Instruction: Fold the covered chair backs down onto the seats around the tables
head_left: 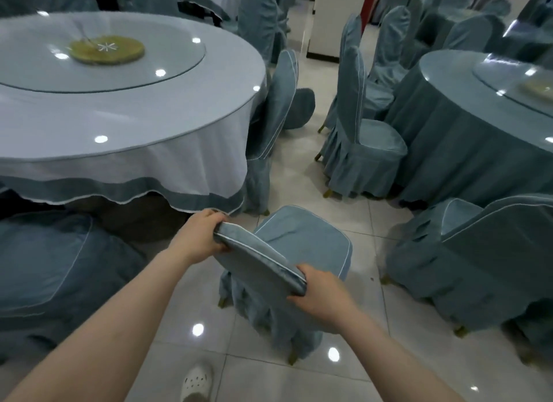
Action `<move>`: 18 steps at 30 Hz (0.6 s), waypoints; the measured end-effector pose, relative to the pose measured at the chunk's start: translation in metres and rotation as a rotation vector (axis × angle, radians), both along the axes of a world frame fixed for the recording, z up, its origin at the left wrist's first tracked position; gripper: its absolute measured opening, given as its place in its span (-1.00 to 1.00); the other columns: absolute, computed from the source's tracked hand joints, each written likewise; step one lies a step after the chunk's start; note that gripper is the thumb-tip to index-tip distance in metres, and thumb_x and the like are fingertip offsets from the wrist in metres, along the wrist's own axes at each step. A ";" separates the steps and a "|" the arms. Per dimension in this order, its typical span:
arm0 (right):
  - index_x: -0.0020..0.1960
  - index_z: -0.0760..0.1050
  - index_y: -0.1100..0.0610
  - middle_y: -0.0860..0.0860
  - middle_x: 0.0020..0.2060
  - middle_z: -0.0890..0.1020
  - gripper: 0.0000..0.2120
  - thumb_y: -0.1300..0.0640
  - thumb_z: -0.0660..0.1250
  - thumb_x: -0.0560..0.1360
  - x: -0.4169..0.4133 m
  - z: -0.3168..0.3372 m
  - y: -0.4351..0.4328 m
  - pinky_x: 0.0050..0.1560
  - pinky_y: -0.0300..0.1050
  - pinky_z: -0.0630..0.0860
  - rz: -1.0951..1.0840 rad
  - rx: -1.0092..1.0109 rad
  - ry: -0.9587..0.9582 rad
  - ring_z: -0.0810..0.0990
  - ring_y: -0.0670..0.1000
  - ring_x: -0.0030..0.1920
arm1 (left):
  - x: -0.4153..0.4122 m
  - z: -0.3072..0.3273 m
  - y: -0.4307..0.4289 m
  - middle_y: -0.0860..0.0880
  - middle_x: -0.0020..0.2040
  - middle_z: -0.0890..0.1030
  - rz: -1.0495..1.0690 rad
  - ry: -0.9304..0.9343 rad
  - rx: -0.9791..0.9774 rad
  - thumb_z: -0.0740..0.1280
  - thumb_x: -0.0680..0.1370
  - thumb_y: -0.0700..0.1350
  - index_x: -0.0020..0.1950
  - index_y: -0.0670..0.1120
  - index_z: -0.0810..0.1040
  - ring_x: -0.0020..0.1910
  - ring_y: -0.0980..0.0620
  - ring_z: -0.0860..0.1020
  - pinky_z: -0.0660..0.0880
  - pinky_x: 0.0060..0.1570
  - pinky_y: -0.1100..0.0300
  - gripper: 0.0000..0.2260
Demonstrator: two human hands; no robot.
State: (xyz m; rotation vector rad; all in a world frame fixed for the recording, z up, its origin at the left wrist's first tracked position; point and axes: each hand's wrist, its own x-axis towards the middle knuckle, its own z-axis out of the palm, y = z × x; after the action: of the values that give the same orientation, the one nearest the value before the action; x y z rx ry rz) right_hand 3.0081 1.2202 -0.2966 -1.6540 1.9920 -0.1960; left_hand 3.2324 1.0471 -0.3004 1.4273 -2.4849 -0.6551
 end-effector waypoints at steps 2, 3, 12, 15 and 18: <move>0.12 0.39 -0.13 -0.04 -0.03 0.63 -0.66 -0.13 0.30 0.37 -0.003 0.001 0.002 -0.21 -0.13 0.37 0.066 -0.033 0.023 0.58 0.09 -0.01 | 0.000 0.002 0.008 0.09 0.02 0.44 0.021 -0.021 -0.006 0.57 0.27 0.02 0.08 0.03 0.51 0.02 0.06 0.43 0.44 0.12 0.11 -0.55; 0.08 0.39 -0.12 -0.03 -0.05 0.63 -0.69 -0.14 0.28 0.37 -0.005 0.000 0.003 -0.24 -0.14 0.35 0.102 -0.046 0.029 0.58 0.10 -0.03 | 0.001 0.002 0.014 0.07 0.03 0.45 0.037 -0.030 -0.006 0.57 0.27 0.02 0.08 0.03 0.52 0.03 0.04 0.44 0.44 0.11 0.10 -0.56; 0.11 0.40 -0.06 0.01 0.00 0.63 -0.67 -0.07 0.27 0.37 -0.009 0.003 0.015 -0.13 -0.06 0.48 0.316 -0.020 0.087 0.57 0.16 0.01 | 0.024 -0.002 0.070 0.03 -0.02 0.43 0.199 -0.056 0.007 0.55 0.28 0.02 0.05 0.03 0.51 -0.01 0.00 0.44 0.43 0.07 0.09 -0.59; 0.09 0.39 -0.06 0.02 0.03 0.62 -0.69 -0.04 0.28 0.36 -0.008 0.005 0.017 -0.12 -0.07 0.45 0.377 -0.024 0.116 0.56 0.17 0.04 | 0.030 -0.001 0.085 0.04 -0.06 0.43 0.233 -0.080 0.006 0.54 0.26 0.07 0.00 0.04 0.50 -0.03 0.01 0.43 0.44 0.03 0.08 -0.60; 0.09 0.39 -0.05 0.01 0.03 0.62 -0.69 -0.04 0.30 0.37 -0.007 0.006 0.018 -0.10 -0.08 0.45 0.443 -0.014 0.154 0.56 0.15 0.06 | 0.036 0.001 0.099 0.08 -0.12 0.42 0.232 -0.150 -0.013 0.52 0.24 0.16 -0.10 0.07 0.44 -0.10 0.01 0.43 0.41 -0.10 0.07 -0.61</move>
State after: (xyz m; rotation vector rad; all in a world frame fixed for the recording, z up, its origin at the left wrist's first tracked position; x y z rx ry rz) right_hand 3.0014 1.2381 -0.2902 -2.1223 1.6738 0.0833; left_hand 3.2683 1.1456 -0.2994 1.7845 -2.3719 -0.5017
